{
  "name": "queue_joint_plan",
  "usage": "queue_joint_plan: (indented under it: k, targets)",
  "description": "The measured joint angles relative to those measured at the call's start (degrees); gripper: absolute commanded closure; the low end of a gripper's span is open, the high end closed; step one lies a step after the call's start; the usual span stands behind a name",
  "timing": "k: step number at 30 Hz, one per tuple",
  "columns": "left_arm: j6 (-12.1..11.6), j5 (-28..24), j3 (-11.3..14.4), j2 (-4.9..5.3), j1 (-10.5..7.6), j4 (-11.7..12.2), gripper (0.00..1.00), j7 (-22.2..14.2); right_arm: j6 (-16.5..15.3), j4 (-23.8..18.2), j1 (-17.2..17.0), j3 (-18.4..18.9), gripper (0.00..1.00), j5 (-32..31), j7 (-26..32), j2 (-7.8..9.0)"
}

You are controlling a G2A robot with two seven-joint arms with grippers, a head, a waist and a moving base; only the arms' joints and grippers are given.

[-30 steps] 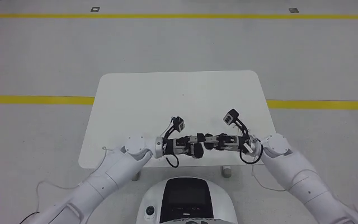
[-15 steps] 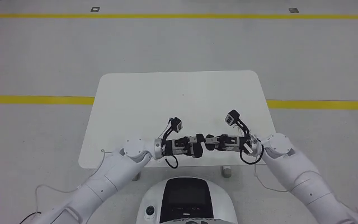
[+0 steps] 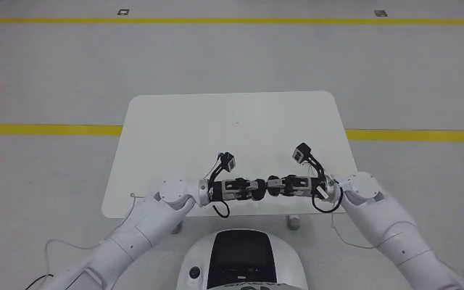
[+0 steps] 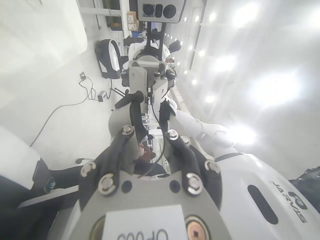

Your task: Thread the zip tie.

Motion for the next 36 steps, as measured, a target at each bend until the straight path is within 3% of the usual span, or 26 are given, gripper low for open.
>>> queue_joint_plan:
  k: [7, 17, 21, 27, 36]
  targets:
    - [1.01, 0.48, -0.03, 0.02, -0.12, 0.28, 0.82, -0.30, 0.60, 0.12, 0.27, 0.30, 1.00, -0.79, 1.10, -0.11]
    - [2.04, 0.75, 0.06, -0.06, -0.41, 0.66, 0.93, -0.82, 2.02, 0.97, 1.42, -0.23, 1.00, -2.40, 2.95, -0.46]
    - [2.25, 0.84, 0.16, -0.13, -0.52, 0.92, 0.93, -0.92, 2.31, 1.51, 1.76, -0.39, 1.00, -2.69, 3.40, -0.61]
    - [2.40, 0.69, 0.26, -0.26, -0.71, 1.29, 0.85, -0.96, 2.39, 2.10, 2.17, -0.69, 1.00, -2.91, 4.13, -0.85]
    - [2.41, 0.06, 0.40, -0.46, -1.00, 2.04, 0.85, -1.65, 2.54, 3.00, 2.65, -1.10, 1.00, -3.34, 5.02, -1.18]
